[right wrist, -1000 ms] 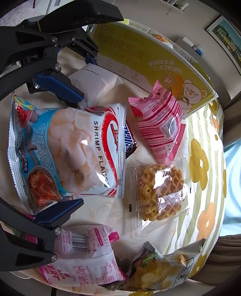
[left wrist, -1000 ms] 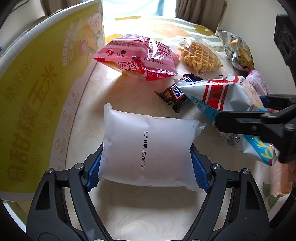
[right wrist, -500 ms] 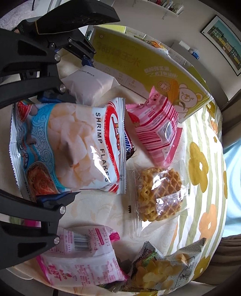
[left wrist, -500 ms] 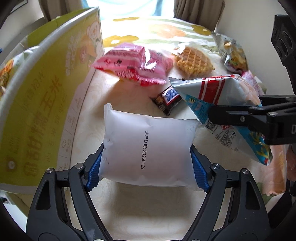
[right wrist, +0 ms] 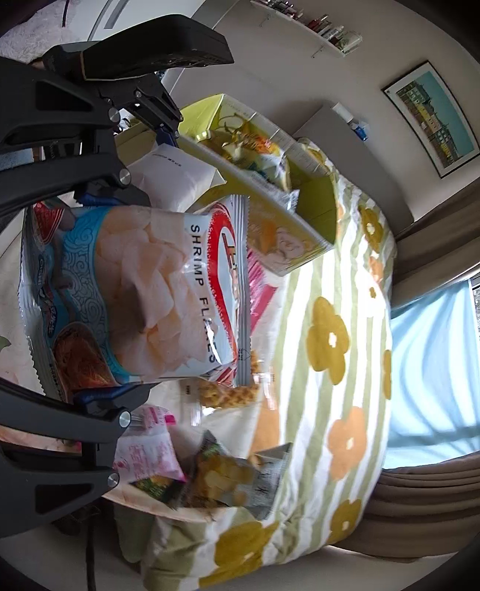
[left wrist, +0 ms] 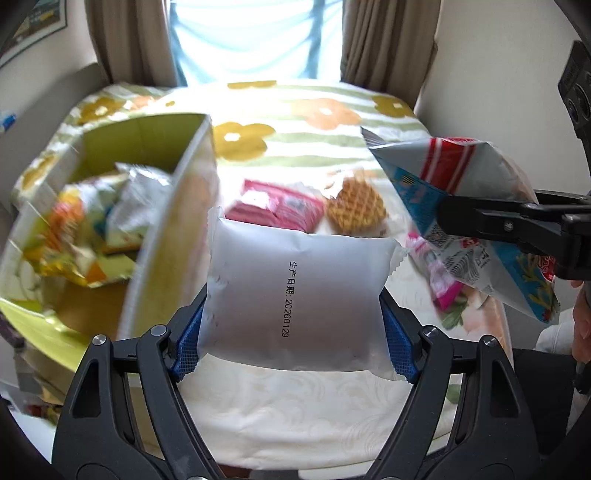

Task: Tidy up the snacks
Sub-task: 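Carry the bun packet to the box with left tool while right tool carries shrimp flakes bag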

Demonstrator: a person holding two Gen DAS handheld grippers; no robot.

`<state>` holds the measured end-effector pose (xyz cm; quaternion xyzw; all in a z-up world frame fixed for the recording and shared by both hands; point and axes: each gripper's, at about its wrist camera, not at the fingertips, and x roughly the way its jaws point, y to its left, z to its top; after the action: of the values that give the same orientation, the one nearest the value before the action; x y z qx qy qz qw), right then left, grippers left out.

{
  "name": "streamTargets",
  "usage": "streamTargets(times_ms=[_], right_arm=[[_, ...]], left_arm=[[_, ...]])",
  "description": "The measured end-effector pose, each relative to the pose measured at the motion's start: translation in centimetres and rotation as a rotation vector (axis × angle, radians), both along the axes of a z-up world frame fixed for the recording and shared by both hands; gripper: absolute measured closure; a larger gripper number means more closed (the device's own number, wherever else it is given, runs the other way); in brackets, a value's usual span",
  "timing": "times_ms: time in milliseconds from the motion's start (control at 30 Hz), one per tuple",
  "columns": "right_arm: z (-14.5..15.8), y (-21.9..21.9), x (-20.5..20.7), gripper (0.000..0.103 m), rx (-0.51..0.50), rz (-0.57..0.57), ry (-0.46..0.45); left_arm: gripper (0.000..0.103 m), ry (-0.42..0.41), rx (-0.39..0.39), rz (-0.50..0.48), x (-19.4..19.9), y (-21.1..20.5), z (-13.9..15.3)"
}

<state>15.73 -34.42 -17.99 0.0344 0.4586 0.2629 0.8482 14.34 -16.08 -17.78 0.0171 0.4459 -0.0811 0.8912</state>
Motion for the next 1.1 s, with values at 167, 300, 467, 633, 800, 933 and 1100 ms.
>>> streamTargets(times_ms=[167, 300, 467, 633, 800, 933, 1100], right_arm=[[3.1, 0.8, -0.3, 0.038, 0.017, 0.016, -0.054], [4.6, 2.1, -0.3, 0.038, 0.026, 0.044, -0.084], [5.9, 5.2, 0.3, 0.038, 0.038, 0.076, -0.103], [6.3, 9.7, 0.8, 0.038, 0.041, 0.101, -0.114], [5.9, 14.5, 2.5, 0.038, 0.049, 0.097, -0.08], [4.8, 18.2, 4.3, 0.038, 0.051, 0.07, -0.042], [3.6, 21.8, 6.2, 0.038, 0.039, 0.011, -0.002]], left_arm=[[0.025, -0.051, 0.007, 0.044, -0.7, 1.9, 3.9], [0.024, -0.083, 0.0, 0.09, -1.3, 4.1, 6.1], [0.024, -0.11, 0.006, 0.128, -1.0, 7.5, 8.1], [0.024, -0.125, 0.016, 0.147, 0.7, 12.0, 9.1], [0.024, -0.095, 0.012, 0.16, 3.1, 17.2, 9.1], [0.024, -0.064, 0.005, 0.153, 5.5, 21.7, 8.2], [0.024, -0.016, -0.007, 0.115, 8.5, 25.8, 6.4]])
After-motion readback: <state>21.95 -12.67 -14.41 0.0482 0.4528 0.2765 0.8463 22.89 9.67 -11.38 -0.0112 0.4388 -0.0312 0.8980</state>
